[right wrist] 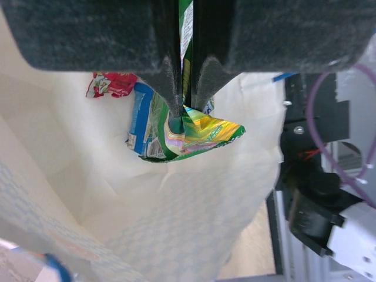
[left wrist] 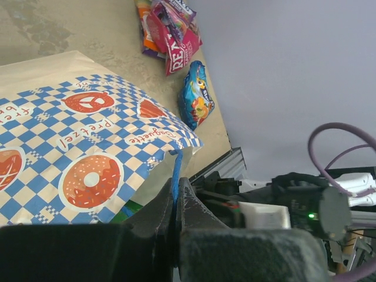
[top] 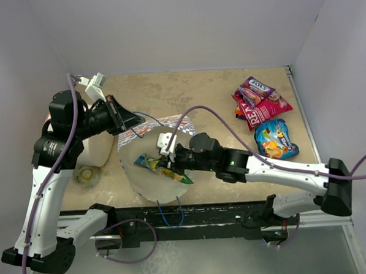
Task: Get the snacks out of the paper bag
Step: Take out the snack from the paper bag, then place the snack at the center of the board.
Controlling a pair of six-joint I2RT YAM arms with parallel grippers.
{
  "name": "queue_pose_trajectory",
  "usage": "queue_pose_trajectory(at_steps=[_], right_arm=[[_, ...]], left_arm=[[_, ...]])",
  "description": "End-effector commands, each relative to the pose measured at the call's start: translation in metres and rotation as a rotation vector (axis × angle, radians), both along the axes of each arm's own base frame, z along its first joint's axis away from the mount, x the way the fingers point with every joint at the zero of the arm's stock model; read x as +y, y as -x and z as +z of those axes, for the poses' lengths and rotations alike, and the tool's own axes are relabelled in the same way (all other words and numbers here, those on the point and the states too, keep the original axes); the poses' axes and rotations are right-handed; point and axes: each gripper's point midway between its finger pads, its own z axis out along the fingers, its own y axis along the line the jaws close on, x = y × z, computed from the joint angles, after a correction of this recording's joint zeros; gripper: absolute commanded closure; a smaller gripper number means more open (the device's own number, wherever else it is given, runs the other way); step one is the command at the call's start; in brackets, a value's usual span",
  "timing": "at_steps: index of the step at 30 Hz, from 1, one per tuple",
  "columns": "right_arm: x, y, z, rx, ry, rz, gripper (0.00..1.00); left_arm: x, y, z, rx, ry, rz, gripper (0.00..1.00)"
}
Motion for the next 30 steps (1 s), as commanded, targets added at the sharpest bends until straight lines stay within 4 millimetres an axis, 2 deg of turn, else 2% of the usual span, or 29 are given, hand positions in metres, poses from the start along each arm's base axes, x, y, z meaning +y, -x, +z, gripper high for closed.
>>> queue_pose_trajectory(at_steps=[1, 7, 11, 16, 20, 22, 24, 26, 27, 30], right_arm=[[-0.022, 0.019, 0.053, 0.051, -0.135, 0.001, 1.0], [-0.058, 0.021, 0.123, 0.154, -0.299, -0.132, 1.0], [-0.075, 0.017, 0.171, 0.088, -0.327, -0.168, 1.0], [-0.104, -0.016, 0.242, -0.048, -0.453, -0.372, 1.0], [-0.145, -0.062, 0.283, -0.189, -0.531, -0.704, 1.0], [-0.174, -0.082, 0.291, -0.273, -0.539, -0.914, 1.0], [-0.197, -0.096, 0.288, -0.349, -0.515, -1.094, 1.0], [-0.213, -0.113, 0.273, -0.397, -0.43, -1.248, 1.0], [-0.214, -0.123, 0.259, -0.408, -0.37, -1.303, 1.0], [-0.235, -0.153, 0.213, -0.38, -0.248, -1.473, 1.0]], left_arm=[[0.003, -0.008, 0.009, -0.033, -0.011, 0.022, 1.0], [-0.001, -0.012, 0.01, -0.031, -0.002, 0.007, 1.0], [0.002, -0.008, 0.008, -0.035, -0.025, 0.006, 1.0], [0.005, -0.005, 0.006, -0.042, -0.051, 0.008, 1.0], [0.005, -0.007, 0.008, -0.051, -0.059, 0.008, 1.0], [0.006, -0.008, 0.01, -0.055, -0.064, 0.011, 1.0], [0.006, -0.008, 0.011, -0.059, -0.069, 0.009, 1.0], [0.007, -0.009, 0.01, -0.06, -0.077, 0.011, 1.0], [0.007, -0.009, 0.01, -0.064, -0.082, 0.012, 1.0], [0.008, -0.009, 0.011, -0.076, -0.09, 0.013, 1.0]])
